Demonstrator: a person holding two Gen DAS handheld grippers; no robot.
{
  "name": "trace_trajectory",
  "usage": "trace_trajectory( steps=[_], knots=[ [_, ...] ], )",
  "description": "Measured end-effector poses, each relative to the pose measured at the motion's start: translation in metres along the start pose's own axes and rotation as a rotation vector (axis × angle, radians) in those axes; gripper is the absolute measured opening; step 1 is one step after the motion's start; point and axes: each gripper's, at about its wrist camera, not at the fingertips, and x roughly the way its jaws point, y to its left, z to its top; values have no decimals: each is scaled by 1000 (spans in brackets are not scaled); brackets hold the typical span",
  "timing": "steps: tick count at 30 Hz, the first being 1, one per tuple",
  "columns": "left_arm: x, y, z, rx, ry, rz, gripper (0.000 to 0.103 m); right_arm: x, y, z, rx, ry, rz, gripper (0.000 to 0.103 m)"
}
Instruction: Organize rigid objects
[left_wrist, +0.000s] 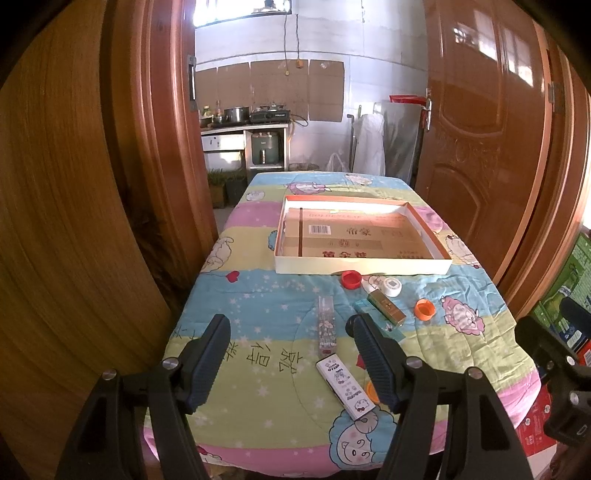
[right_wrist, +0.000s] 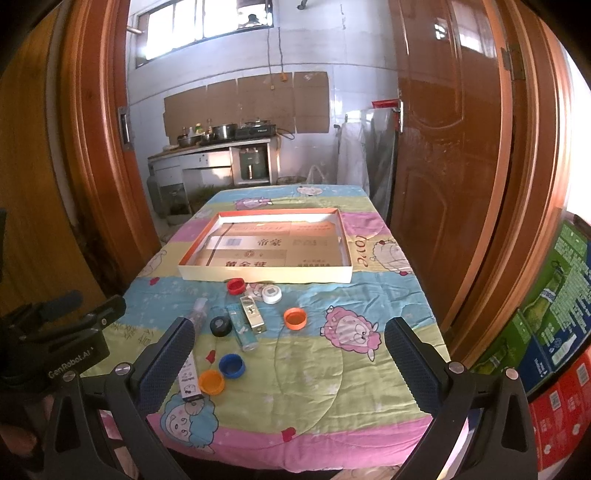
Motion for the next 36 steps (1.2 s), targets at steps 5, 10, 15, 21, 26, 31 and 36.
trace_trajectory(
  steps=[5,10,15,21,26,31,36],
  knots=[
    [0,-1,0,2,-1,1,70,0,0,0,-1,1,1,103],
    [-1,-2,0,1,0,2,70,1,1,0,-2,3,2,103],
    [-1,-3,0,3,-2,3,70,1,1,0,-1,2,1,103],
    [-1,-4,-1,4,-1,4,70,1,1,0,-2,4,1,103],
    [1,-2,0,3,3,3,70,2,1,0,1,3,-1,103],
    [7,-1,0,0,15,7,70,5,-2,-3,6,11,0,103],
    [13,-1,0,3,27,8,70,10,-4,-3,8,20,0,103]
  ],
)
